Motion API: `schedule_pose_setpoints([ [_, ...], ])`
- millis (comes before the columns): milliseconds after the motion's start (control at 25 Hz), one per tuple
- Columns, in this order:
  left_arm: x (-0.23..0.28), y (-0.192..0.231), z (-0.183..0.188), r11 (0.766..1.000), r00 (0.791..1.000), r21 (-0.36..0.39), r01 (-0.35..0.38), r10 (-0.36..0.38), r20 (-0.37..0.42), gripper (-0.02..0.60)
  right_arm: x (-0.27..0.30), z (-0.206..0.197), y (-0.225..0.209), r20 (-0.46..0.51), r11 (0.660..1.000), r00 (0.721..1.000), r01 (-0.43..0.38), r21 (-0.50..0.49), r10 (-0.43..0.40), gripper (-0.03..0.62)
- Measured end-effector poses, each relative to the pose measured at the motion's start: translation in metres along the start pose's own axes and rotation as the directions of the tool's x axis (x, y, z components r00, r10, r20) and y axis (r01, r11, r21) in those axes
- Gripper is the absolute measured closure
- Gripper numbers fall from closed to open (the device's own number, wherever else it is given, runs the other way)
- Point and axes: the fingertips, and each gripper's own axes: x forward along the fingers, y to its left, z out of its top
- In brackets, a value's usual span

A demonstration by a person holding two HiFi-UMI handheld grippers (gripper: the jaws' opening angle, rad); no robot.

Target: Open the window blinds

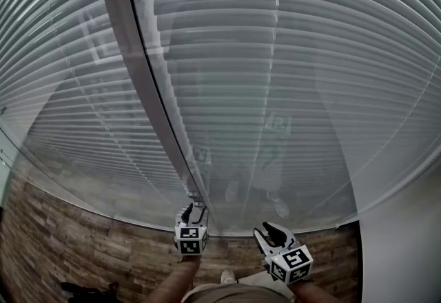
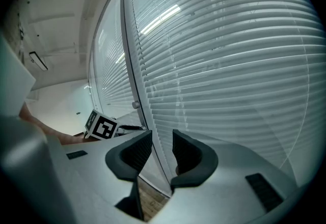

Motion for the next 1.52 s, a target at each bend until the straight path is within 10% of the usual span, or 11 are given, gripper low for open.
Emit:
schedule_pose_setpoints([
  [1520,0.0080,0.0029,0.0021,0.998,0.999,-0.046,-0.043,0.044,0.015,0.433,0.0095,0.0062,-0.0002,-0.011,1.000,1.000,0.013,-0.003,-0.013,0.473],
])
